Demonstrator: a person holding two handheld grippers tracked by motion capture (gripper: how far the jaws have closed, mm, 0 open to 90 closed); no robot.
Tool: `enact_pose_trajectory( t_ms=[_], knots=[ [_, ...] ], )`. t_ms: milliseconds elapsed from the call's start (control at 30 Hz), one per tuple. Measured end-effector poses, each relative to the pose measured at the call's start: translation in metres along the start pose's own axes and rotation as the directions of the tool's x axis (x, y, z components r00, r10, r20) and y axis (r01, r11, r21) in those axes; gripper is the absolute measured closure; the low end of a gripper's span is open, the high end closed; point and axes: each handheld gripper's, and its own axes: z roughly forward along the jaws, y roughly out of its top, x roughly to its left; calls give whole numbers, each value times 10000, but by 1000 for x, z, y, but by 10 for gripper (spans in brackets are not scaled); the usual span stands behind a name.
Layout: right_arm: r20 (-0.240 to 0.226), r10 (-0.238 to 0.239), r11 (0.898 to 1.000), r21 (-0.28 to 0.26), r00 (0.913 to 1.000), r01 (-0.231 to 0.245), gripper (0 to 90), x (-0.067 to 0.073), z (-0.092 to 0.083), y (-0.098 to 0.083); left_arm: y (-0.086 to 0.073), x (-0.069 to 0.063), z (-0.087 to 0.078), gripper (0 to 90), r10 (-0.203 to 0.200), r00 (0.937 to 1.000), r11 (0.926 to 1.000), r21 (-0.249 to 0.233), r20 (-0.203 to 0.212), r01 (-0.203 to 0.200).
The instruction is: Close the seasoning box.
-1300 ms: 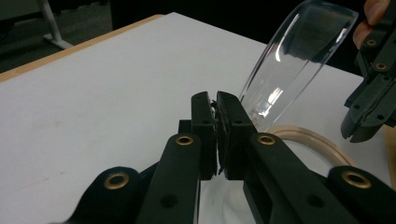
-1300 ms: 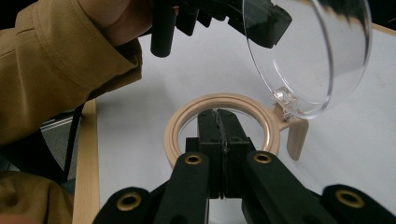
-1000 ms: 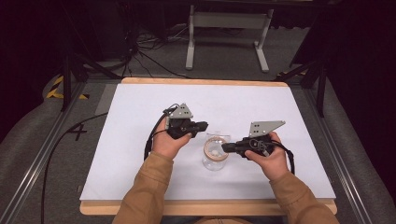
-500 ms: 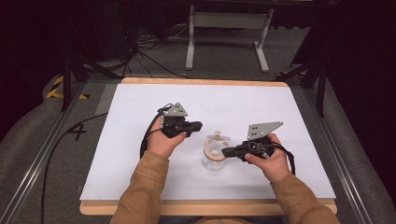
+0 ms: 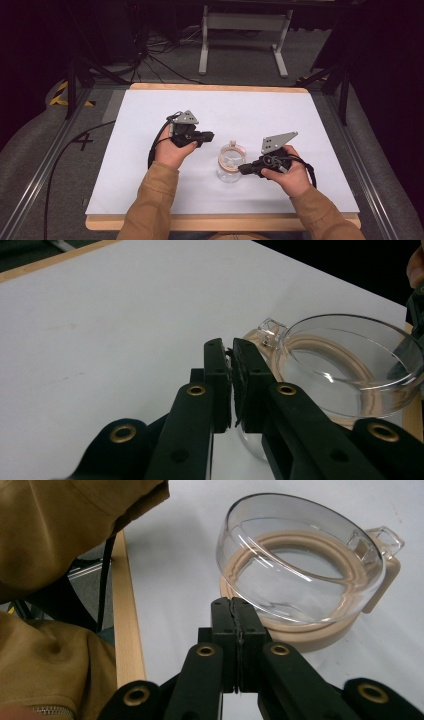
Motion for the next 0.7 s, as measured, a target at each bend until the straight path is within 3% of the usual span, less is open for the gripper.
enact_pose_trajectory(
  t_ms=[133,367,700],
  knots=[
    [-107,122,9997,201,9999,-120,900,0,0,-1,1,0,0,852,107,9999,9998,182,-11,-107],
    [-155,190,9993,320,9997,-185,900,0,0,-1,-1,0,1,848,-68,10000,9999,139,38,68],
    [-135,159,9997,173,9998,-157,899,0,-4,0,-1,0,-2,831,-39,10000,9998,214,-5,39]
  ],
)
